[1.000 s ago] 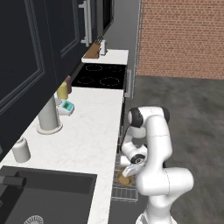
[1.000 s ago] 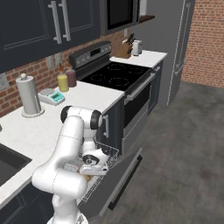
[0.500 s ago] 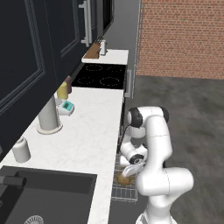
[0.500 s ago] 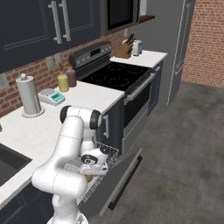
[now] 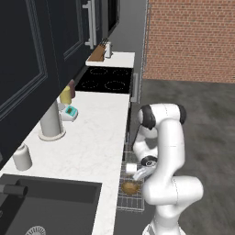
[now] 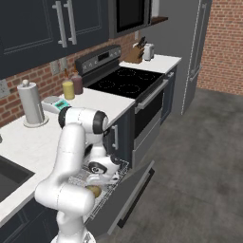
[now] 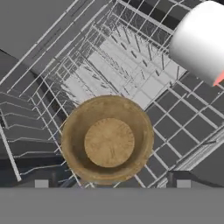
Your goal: Pick up the cup and bowl from the counter, place them in the dishwasher, and close the dishwasher door.
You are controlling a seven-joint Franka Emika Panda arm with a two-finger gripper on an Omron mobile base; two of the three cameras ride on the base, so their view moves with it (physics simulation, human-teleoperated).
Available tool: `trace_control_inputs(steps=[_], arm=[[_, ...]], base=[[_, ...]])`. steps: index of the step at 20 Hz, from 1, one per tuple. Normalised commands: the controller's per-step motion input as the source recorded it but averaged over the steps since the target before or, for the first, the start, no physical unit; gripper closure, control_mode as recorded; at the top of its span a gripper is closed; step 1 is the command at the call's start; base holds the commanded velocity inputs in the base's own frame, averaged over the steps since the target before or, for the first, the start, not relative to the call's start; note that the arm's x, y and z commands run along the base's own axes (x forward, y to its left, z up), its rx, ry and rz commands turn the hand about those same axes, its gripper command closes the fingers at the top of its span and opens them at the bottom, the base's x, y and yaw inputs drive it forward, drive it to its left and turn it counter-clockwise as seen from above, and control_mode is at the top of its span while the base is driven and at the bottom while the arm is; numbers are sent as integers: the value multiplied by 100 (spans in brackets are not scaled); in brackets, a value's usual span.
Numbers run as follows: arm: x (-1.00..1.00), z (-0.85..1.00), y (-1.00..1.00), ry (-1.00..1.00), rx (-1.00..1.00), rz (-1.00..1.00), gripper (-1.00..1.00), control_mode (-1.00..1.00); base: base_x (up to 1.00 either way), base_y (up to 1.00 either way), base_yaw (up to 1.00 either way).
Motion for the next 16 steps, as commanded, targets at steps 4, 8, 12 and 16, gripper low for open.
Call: trace_control_inputs(steps=[4, 8, 12, 16], arm=[[-56, 98, -18, -10, 0, -5, -100, -100], [-76, 94, -29, 0, 0, -17, -100, -100], [-83, 100, -35, 0, 1, -24, -100, -100], [-47, 100, -31, 0, 0, -20, -100, -100]], base=[[0, 0, 0], [0, 0, 0], [0, 0, 0], [0, 0, 0]])
